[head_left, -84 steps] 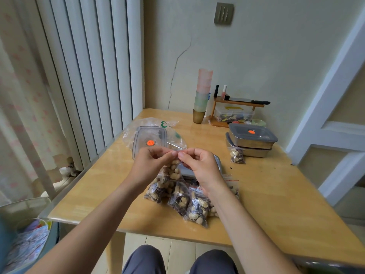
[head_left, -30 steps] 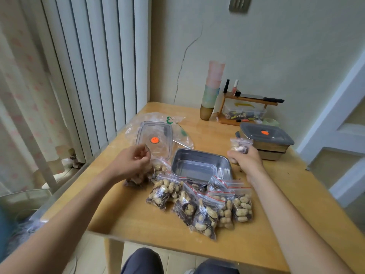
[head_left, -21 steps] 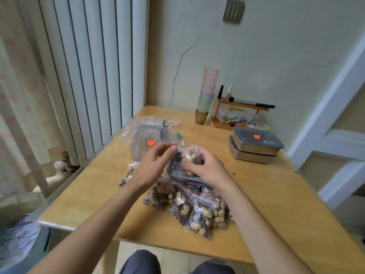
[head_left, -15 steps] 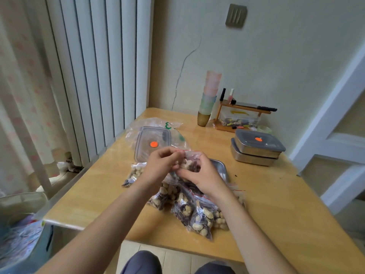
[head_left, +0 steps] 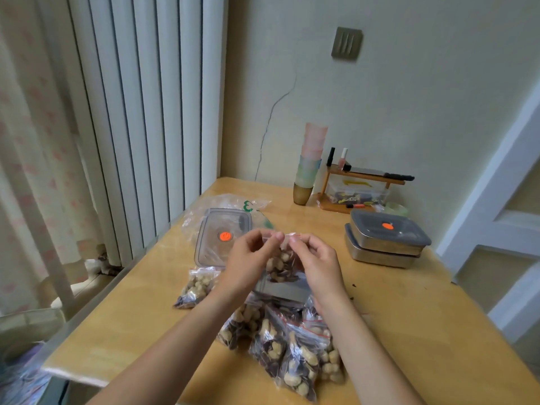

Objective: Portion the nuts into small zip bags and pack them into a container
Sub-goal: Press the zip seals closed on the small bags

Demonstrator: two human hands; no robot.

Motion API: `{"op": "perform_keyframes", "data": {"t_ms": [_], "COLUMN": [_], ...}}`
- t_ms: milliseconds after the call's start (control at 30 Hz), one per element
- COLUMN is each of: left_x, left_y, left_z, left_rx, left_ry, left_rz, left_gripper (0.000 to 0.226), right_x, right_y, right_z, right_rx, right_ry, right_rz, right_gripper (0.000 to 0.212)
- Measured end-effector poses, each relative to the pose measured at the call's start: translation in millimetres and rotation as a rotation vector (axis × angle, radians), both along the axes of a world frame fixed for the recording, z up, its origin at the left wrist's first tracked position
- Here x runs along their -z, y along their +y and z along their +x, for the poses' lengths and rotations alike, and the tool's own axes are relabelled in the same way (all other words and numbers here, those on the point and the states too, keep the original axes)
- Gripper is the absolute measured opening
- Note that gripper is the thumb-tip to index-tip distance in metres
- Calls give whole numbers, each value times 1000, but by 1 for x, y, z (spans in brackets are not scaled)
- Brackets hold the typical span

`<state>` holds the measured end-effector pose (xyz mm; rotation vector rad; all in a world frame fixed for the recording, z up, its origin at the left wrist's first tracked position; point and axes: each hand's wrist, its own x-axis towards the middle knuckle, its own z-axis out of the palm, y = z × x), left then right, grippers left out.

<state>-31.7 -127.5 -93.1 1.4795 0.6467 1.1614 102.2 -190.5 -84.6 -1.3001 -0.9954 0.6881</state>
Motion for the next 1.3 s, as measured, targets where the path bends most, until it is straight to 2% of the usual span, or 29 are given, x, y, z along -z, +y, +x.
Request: {"op": "perform_keyframes", "data": {"t_ms": [100, 233, 600, 833, 1167, 1300], "left_x": [1, 4, 14, 23, 24, 25], "left_y": [11, 26, 42, 44, 45, 46], "left_z": [14, 31, 44, 42, 41, 42], "left_rx": [22, 19, 7, 16, 14, 7], "left_ry": [-54, -67, -69, -84, -101, -101], "left_rz": [-69, -119, -100, -113, -120, -105], "left_gripper": [15, 13, 10, 19, 14, 14], "right_x": [2, 7, 16, 22, 21, 24], "right_y": [14, 29, 40, 40, 40, 42], "right_z": [7, 16, 34, 31, 28, 29], "right_rx": [40, 71, 76, 107, 89, 128], "right_ry": [7, 45, 60, 31, 39, -18], "right_rz": [11, -15, 1, 25, 37, 59], "right_gripper": [19, 11, 11, 12, 10, 12]}}
